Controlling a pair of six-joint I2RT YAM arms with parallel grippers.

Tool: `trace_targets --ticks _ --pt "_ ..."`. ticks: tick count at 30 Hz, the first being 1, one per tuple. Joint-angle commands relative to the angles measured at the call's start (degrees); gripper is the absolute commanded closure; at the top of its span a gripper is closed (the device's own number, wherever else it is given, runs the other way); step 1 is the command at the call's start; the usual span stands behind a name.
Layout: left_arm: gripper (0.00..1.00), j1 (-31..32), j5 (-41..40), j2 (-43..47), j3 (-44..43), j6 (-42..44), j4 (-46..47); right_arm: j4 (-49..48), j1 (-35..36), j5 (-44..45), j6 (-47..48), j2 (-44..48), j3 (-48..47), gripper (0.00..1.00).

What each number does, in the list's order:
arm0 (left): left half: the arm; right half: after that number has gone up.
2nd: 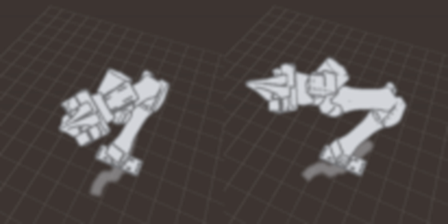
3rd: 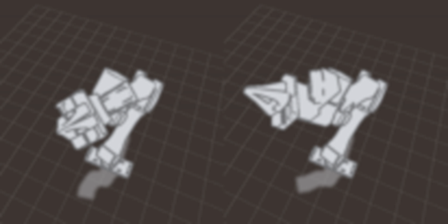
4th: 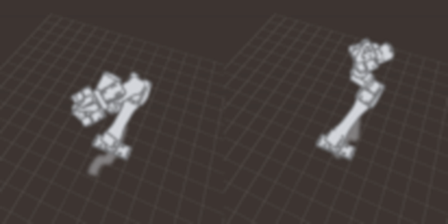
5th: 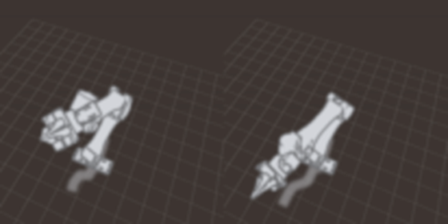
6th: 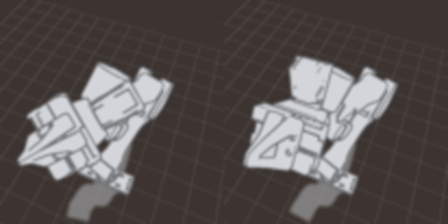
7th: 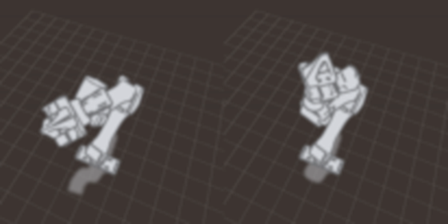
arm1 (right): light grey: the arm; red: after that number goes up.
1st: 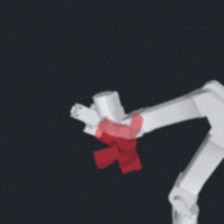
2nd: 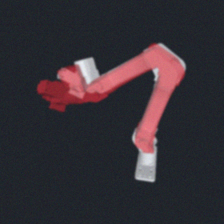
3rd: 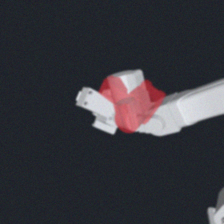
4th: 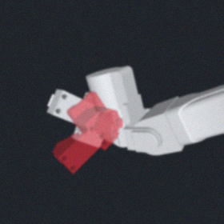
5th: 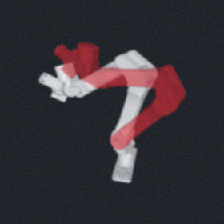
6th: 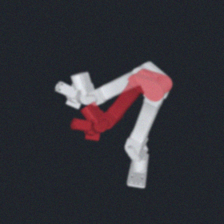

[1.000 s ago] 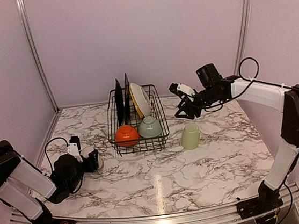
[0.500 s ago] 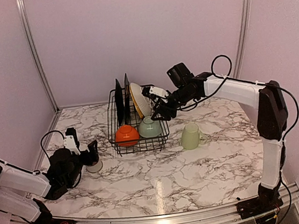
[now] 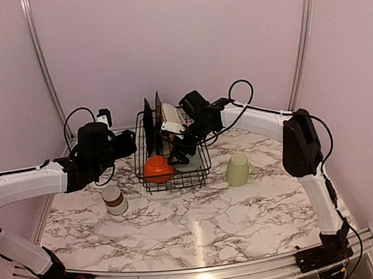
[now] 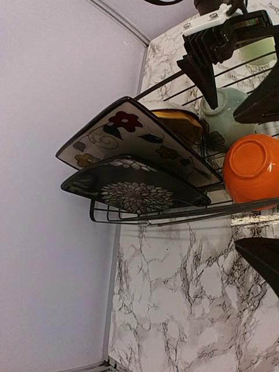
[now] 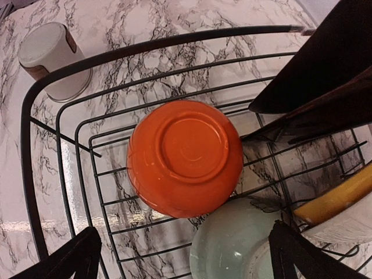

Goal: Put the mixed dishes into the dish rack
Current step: Move the dish rack to the center of the board.

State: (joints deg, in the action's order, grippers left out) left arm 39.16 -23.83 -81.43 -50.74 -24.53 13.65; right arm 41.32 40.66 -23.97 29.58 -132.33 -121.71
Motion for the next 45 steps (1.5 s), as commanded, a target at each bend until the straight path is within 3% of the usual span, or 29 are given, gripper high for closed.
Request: trace_targets --ticks 1,4,11,15,24,32,37,45 --pt "0.34 -3.89 8.92 -3.84 -4.70 -7.16 -13.46 1.89 2.42 2.41 0.34 -1.96 -2.37 0.02" --pt "0.39 -5.49 12.42 -7.30 -8.20 -7.69 -18.25 0.68 2.92 3.73 -0.84 -3.20 -2.52 0.02" --pt "0.52 -7.32 19.03 -14.21 -11.62 -8.04 -18.87 0.15 2.97 3.84 -2.19 -6.53 -6.53 0.02" --pt "0.62 -7.35 20.83 -16.87 -12.84 -8.55 -18.52 -0.09 3.12 4.62 -2.31 -8.54 -8.28 0.02" --pt "0.75 -7.34 22.69 -20.35 -15.01 -8.44 -21.32 -1.66 3.82 8.52 -2.24 -12.69 -11.98 0.02" --pt "1.00 -7.25 25.14 -19.12 -14.27 -7.99 -21.30 -7.42 4.08 15.54 -5.22 -15.82 -14.04 0.05" --pt "1.00 -7.16 26.82 -19.03 -13.79 -7.33 -21.45 -9.54 3.70 17.66 -7.92 -18.51 -18.27 0.09" --pt "1.00 -6.70 27.92 -18.97 -13.20 -7.26 -20.69 -10.49 3.28 19.92 -9.90 -19.64 -16.90 0.16"
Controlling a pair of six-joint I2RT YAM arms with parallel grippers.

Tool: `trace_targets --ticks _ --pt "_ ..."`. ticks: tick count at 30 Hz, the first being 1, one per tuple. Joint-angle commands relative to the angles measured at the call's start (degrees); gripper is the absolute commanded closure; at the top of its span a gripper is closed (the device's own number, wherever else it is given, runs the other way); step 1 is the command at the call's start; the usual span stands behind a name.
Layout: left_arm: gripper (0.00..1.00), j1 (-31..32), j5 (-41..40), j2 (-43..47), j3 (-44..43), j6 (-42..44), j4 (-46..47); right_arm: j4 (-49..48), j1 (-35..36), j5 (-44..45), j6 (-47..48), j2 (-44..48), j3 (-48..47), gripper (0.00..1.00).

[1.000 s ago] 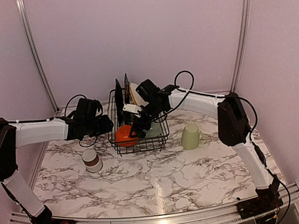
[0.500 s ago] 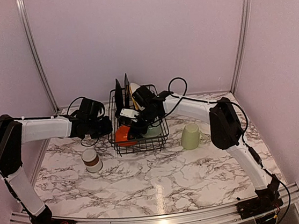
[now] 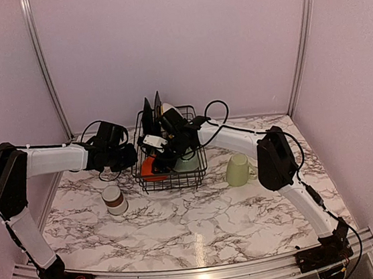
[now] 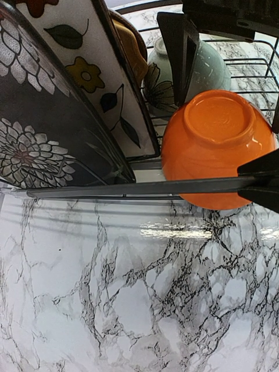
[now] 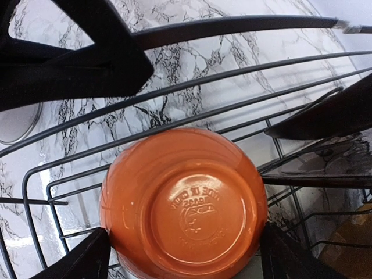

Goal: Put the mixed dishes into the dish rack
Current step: Move the dish rack to the center of the board.

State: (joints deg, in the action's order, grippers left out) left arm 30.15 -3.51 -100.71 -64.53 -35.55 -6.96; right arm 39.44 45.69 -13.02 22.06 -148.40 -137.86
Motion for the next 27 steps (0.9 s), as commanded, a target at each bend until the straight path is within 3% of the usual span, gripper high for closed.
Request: trace_targets --ticks 1,4,6,12,22,27 --pt "1.00 2.36 7.58 0.38 0.55 3.77 0.00 -8.53 -1.75 8.86 -2.53 -3.61 -0.46 0.17" --pt "1.00 2.54 7.53 0.68 0.39 3.73 0.10 -7.53 -1.75 7.18 -2.34 -3.23 -0.20 0.19" --pt "1.00 2.55 7.19 0.94 0.37 4.05 -0.13 -6.21 -1.75 1.44 -0.94 -1.57 0.78 0.19" --pt "1.00 2.63 7.71 2.66 1.39 4.50 -0.05 -8.79 -1.57 -8.69 1.08 10.79 14.91 0.15" --pt "1.00 7.39 10.45 6.59 4.85 5.38 -2.37 -5.77 -1.53 -11.18 5.70 25.15 23.96 0.11" --pt "1.00 10.26 9.05 11.85 11.03 4.10 -2.33 -1.13 -1.46 -9.17 11.21 29.77 29.37 0.11"
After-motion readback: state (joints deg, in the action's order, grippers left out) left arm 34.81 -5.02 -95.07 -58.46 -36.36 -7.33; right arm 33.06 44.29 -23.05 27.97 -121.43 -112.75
